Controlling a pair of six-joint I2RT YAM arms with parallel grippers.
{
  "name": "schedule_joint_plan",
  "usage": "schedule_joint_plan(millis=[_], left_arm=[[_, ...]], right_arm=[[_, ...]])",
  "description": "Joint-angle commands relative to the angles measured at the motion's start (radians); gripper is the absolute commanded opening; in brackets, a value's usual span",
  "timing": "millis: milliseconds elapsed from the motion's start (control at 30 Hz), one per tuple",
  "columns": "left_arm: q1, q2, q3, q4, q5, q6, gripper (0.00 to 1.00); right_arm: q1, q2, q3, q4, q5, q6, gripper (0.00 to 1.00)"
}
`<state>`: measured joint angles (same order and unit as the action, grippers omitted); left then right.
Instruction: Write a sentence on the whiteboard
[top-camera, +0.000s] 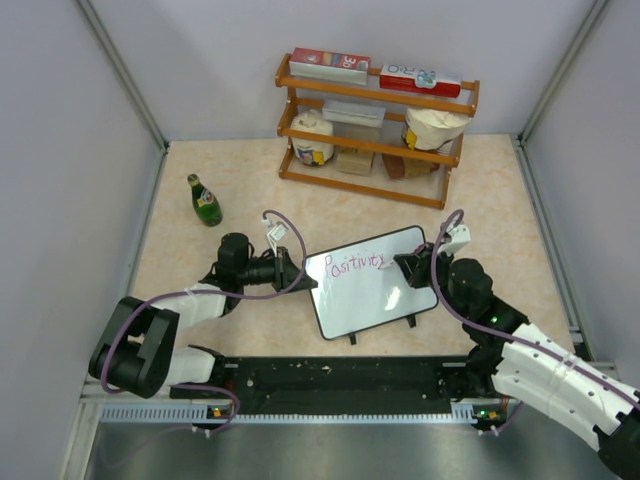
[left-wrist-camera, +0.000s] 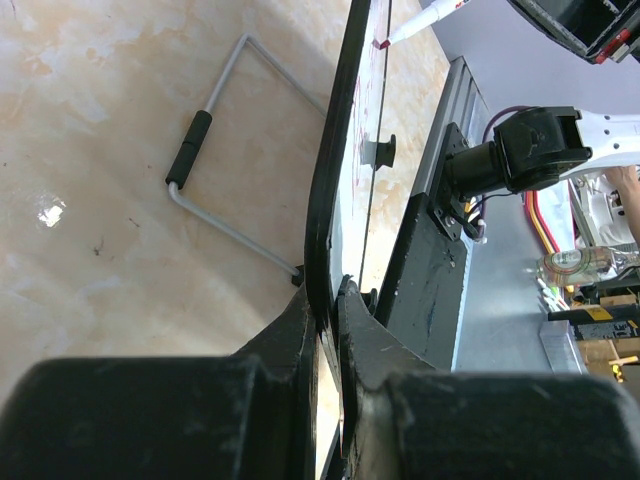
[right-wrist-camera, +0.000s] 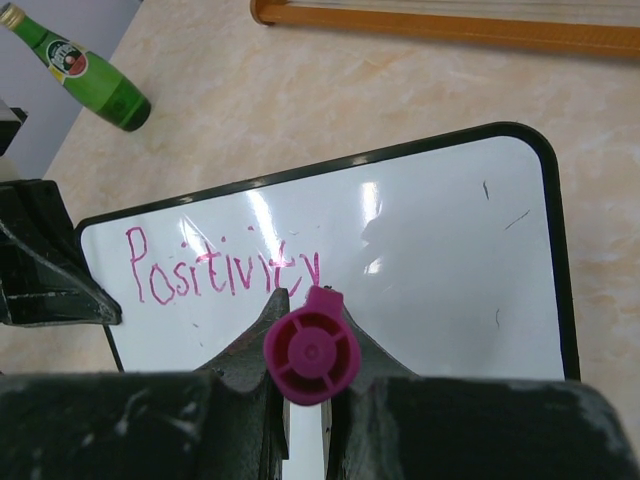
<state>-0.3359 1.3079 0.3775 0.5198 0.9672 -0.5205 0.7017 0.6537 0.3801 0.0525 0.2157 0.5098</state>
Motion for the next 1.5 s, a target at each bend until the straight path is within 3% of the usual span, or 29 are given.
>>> schedule_joint_plan(millis=[0,633,1100,1467], left_arm=[[-0.005,0.016,0.0,-0.02,-0.07,0.096,0.0],[-0.005,0.013,-0.002,-0.02,-0.068,0.094,0.0],[-0.005,0.014,-0.002,-0.02,-0.07,0.094,0.0],[-0.005,0.016,0.0,-0.02,-0.068,0.094,0.0]], right_arm=[[-0.014,0.009,-0.02,-0.043,-0.025,-0.002,0.0],[-0.03,-0.045,0.128,-0.017,-0.13,0.021,0.0],[-0.373,-0.074,0.1,0.004,-0.528,0.085,0.0],[-0.43,-0.081,0.106,-0.043,-0.533,0.044,0.0]])
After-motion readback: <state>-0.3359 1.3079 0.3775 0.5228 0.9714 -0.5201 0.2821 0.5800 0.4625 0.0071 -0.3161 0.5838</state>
